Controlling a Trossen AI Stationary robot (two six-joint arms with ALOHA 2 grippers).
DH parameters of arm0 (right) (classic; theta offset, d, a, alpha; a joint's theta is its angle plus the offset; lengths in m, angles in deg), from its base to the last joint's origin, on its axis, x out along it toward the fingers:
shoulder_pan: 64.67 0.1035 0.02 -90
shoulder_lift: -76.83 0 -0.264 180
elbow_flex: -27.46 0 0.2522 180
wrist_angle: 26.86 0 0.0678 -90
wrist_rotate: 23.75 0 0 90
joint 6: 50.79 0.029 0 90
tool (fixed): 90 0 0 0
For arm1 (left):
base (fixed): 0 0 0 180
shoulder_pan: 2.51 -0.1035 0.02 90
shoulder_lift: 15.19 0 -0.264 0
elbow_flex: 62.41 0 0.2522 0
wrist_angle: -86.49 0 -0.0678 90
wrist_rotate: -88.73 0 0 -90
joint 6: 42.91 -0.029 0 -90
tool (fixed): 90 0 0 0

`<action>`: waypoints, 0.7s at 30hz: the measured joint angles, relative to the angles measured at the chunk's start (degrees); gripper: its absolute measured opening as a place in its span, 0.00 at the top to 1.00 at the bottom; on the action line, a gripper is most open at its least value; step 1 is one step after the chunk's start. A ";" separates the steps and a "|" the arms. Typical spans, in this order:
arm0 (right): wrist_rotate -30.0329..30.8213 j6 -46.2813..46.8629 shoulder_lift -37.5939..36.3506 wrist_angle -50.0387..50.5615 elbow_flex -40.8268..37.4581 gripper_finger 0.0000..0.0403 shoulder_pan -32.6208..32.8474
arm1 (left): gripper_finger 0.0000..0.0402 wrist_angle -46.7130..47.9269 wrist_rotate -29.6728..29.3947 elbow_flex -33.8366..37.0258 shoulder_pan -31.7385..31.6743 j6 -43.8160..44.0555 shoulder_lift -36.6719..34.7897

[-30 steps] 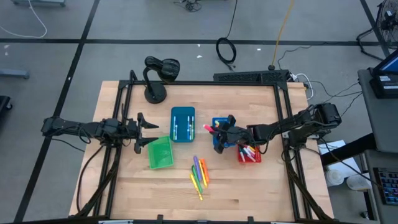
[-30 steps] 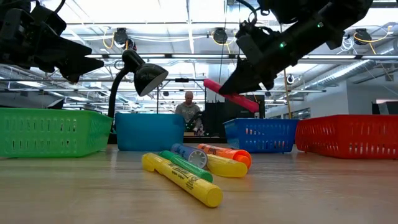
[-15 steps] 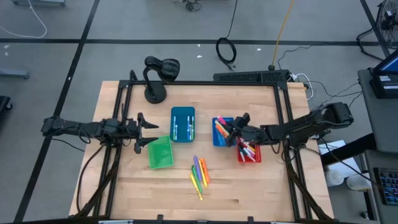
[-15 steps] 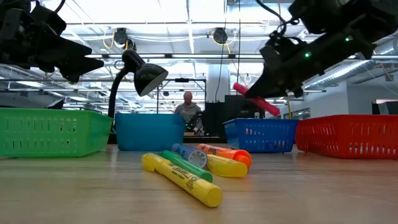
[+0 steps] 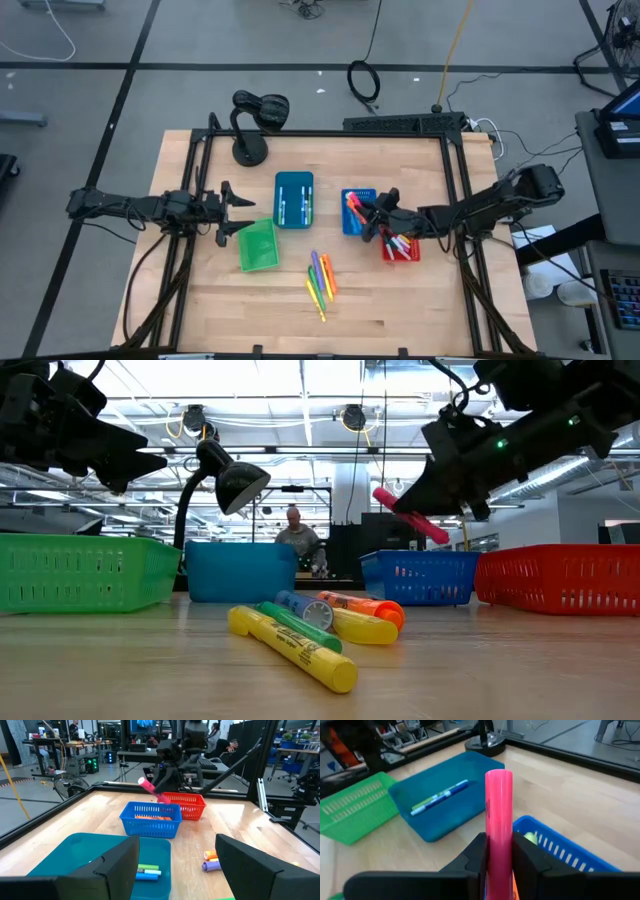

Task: Pick & Place Markers
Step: Put the pink highlighter pen into the blue bin

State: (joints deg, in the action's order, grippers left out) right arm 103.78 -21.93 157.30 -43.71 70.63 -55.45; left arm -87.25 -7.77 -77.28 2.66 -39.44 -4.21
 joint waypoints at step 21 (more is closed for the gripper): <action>-0.06 -1.82 3.38 -2.10 -0.02 0.76 -0.14 | 0.34 0.00 0.00 0.02 0.00 0.01 -0.01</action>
State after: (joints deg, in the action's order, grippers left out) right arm 103.72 -23.75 160.68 -45.81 70.61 -55.59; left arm -87.25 -7.77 -77.26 2.66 -39.43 -4.23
